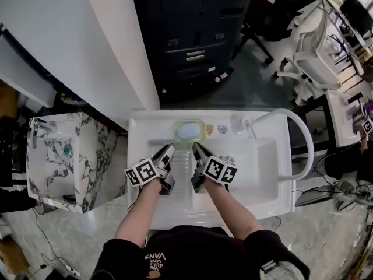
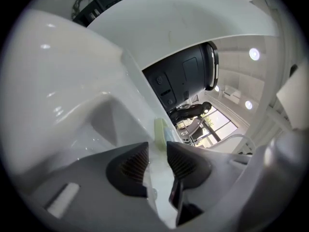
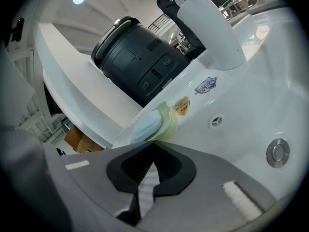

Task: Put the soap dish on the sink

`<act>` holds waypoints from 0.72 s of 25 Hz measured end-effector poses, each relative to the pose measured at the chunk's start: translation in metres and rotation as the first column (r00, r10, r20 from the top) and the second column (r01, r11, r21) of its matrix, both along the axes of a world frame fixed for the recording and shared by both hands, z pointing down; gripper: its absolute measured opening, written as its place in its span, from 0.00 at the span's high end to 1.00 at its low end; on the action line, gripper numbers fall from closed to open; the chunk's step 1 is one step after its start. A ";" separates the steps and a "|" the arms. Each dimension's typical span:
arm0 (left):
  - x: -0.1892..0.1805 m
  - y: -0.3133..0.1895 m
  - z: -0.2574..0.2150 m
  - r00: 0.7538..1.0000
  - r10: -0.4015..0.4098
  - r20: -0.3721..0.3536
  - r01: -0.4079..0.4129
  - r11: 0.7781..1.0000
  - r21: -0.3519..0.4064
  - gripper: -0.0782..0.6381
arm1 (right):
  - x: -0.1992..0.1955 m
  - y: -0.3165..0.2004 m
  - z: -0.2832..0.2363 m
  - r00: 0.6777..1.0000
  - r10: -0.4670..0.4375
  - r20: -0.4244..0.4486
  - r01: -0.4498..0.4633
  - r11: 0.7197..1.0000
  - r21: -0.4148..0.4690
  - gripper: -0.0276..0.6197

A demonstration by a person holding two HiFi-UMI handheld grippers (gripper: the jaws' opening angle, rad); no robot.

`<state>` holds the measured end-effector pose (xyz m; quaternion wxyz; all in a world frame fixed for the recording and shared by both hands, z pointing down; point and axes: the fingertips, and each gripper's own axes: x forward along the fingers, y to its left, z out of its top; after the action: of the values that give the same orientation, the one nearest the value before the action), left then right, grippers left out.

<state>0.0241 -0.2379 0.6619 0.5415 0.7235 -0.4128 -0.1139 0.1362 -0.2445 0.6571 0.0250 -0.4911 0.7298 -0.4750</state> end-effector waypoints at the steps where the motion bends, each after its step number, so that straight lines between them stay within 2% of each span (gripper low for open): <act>1: -0.001 0.000 0.000 1.000 0.000 0.011 0.000 1.000 0.003 0.66 | 0.000 -0.001 0.000 1.000 0.002 0.001 -0.002 1.000 0.000 0.95; 10: 0.002 0.008 -0.004 0.998 0.036 0.045 -0.036 0.999 0.014 0.66 | -0.006 -0.004 -0.004 0.999 0.010 0.044 -0.009 1.000 -0.011 0.95; 18: 0.000 0.016 -0.013 0.994 0.084 0.077 -0.087 0.995 0.044 0.67 | -0.001 0.001 -0.012 0.996 0.056 0.067 -0.056 0.998 -0.004 0.95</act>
<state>0.0246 -0.2220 0.6485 0.5127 0.7569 -0.3986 -0.0731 0.1355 -0.2433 0.6455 0.0621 -0.4950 0.7139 -0.4914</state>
